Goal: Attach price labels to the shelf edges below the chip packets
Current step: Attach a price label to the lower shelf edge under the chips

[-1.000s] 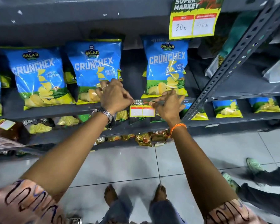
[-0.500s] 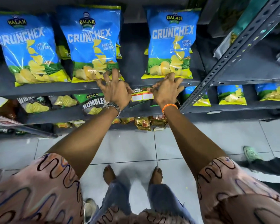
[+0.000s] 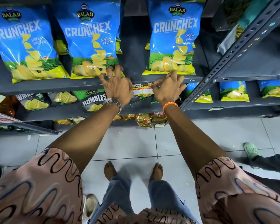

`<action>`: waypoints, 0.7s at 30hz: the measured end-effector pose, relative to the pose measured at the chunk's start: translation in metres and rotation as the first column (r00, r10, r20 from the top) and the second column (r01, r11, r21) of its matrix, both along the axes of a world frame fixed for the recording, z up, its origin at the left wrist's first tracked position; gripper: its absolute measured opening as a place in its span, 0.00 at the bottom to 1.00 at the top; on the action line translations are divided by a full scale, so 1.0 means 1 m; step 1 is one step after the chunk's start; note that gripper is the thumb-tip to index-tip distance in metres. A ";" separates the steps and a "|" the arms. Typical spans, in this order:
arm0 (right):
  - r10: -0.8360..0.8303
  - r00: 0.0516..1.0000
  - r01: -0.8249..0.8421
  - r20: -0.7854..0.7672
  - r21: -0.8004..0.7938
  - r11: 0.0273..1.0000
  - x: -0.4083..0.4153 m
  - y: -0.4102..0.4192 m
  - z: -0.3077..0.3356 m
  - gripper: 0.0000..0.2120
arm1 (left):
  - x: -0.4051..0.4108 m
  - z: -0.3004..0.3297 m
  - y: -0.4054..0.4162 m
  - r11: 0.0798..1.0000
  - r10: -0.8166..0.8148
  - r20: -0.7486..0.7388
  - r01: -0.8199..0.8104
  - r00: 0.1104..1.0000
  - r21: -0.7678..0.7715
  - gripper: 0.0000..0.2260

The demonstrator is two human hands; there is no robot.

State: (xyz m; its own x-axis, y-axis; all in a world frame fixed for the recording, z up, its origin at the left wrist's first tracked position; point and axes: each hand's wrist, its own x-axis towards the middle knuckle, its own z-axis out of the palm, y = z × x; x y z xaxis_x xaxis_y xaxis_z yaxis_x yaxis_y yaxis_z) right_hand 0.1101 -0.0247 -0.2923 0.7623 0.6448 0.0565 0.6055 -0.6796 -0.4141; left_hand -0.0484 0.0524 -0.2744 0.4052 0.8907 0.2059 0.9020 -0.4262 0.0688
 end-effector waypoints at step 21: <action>0.417 0.877 -0.414 0.238 -0.064 0.908 0.000 0.016 0.004 0.20 | -0.055 -0.039 0.000 0.952 -0.304 -0.039 0.305 0.952 0.034 0.35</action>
State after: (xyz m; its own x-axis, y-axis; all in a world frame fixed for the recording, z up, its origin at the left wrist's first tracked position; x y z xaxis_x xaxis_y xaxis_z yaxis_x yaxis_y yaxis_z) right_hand 0.1102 -0.0083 -0.2886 0.3883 0.9006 0.1951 0.9131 -0.3474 -0.2136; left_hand -0.1038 0.0527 -0.3134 0.6633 0.7154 0.2196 0.7303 -0.6828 0.0188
